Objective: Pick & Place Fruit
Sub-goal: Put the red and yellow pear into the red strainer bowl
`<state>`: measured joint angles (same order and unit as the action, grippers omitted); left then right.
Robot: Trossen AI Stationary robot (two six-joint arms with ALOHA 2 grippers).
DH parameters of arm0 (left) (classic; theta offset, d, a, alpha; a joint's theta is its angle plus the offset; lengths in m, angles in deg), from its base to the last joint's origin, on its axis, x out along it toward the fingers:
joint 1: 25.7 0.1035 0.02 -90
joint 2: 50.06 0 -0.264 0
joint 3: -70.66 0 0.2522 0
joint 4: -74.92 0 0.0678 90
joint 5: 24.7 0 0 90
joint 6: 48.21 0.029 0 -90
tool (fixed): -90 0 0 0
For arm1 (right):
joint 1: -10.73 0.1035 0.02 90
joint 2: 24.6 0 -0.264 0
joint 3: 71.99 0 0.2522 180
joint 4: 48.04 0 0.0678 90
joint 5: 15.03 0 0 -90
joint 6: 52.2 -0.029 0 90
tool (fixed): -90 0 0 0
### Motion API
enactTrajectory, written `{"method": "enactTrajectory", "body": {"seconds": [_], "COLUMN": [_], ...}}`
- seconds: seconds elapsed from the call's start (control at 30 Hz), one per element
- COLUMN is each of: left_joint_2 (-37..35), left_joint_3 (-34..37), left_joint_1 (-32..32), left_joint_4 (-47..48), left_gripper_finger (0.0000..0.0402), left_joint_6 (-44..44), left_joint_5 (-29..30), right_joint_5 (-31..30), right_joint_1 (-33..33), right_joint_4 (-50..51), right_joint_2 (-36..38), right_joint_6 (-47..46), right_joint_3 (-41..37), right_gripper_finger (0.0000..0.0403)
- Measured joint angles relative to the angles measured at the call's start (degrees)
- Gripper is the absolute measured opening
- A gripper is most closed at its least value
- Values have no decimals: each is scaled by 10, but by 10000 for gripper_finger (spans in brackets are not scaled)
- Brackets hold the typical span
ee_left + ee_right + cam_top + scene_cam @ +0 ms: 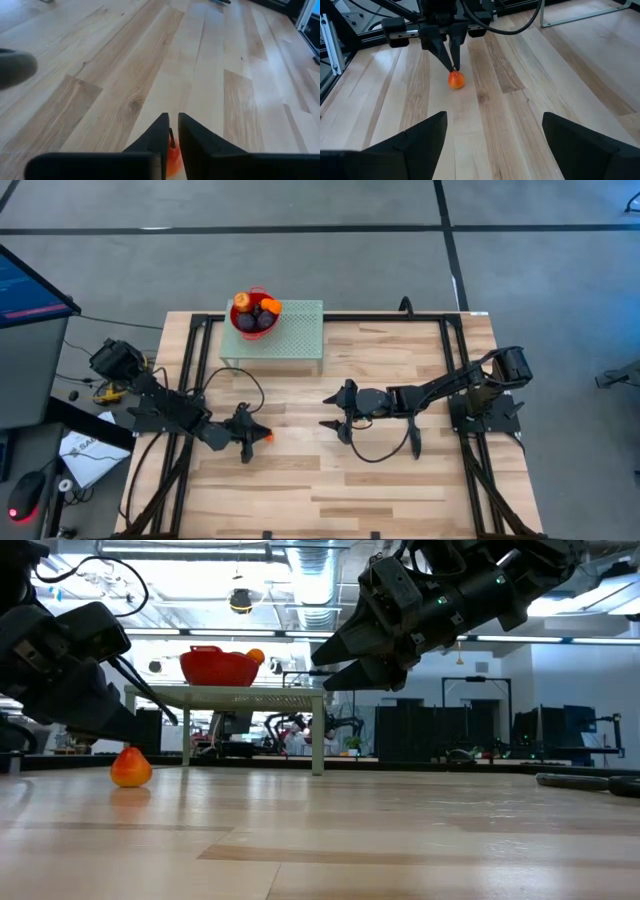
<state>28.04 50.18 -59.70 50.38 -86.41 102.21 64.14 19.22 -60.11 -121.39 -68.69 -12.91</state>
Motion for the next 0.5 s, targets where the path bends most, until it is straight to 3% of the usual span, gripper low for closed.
{"method": "enactTrajectory", "body": {"seconds": [0.23,0.5], "left_joint_2": [0,-5], "left_joint_3": [0,0], "left_joint_1": [0,4], "left_joint_4": [0,-23], "left_gripper_finger": [6,3], "left_joint_6": [6,7], "left_joint_5": [-2,-28], "right_joint_5": [0,0], "right_joint_1": [0,0], "right_joint_4": [0,0], "right_joint_2": [0,0], "right_joint_6": [0,0], "right_joint_3": [0,0], "right_gripper_finger": [322,322]}}
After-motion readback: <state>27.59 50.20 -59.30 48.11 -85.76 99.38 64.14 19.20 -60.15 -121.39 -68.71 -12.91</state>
